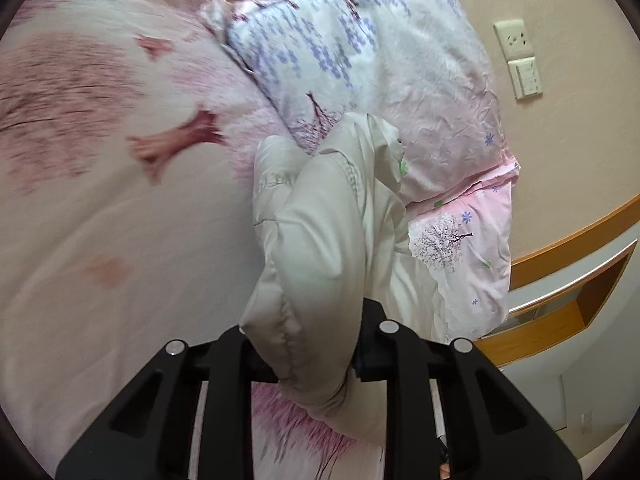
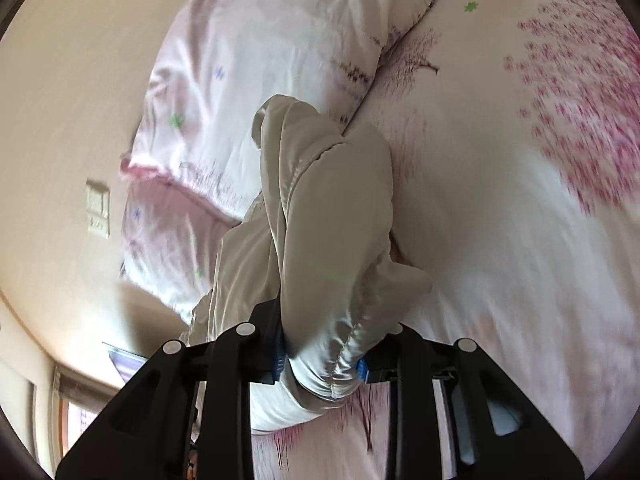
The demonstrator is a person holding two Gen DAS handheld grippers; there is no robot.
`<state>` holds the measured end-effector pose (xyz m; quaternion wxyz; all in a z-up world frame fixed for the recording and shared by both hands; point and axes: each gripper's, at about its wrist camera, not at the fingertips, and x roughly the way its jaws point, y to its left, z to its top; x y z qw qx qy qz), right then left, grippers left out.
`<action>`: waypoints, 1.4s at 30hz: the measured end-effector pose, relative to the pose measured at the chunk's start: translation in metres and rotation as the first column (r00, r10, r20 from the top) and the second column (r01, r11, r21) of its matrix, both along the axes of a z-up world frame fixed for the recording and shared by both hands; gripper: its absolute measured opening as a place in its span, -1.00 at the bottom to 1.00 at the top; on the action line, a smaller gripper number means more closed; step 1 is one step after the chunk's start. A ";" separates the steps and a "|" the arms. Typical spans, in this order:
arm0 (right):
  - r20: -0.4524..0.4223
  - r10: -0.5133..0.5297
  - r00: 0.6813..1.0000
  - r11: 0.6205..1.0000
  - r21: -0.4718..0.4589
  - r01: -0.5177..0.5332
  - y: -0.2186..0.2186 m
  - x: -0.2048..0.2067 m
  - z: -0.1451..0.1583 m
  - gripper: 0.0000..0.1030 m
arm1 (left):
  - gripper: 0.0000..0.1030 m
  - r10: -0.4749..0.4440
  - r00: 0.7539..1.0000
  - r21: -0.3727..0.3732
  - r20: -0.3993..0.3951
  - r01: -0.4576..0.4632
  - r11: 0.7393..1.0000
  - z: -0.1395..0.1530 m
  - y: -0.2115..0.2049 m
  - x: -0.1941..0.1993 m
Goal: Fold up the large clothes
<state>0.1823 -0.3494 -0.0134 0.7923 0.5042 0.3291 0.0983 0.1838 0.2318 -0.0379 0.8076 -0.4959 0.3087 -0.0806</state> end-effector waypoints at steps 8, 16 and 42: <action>-0.025 0.053 0.998 0.998 -0.040 -0.054 0.027 -0.055 -0.010 -0.47 | -0.53 0.059 0.998 -0.027 -0.011 -0.059 0.998 -0.011 0.025 -0.070; -0.013 -0.110 0.994 0.912 -0.398 0.095 0.026 -0.077 0.019 0.35 | -0.02 0.079 0.996 0.021 -0.037 -0.079 0.997 -0.023 0.025 -0.076; -0.114 0.502 0.858 0.534 -0.739 -0.411 0.284 0.021 0.043 -0.74 | 0.20 0.082 0.996 0.029 -0.027 -0.081 0.996 -0.027 0.021 -0.063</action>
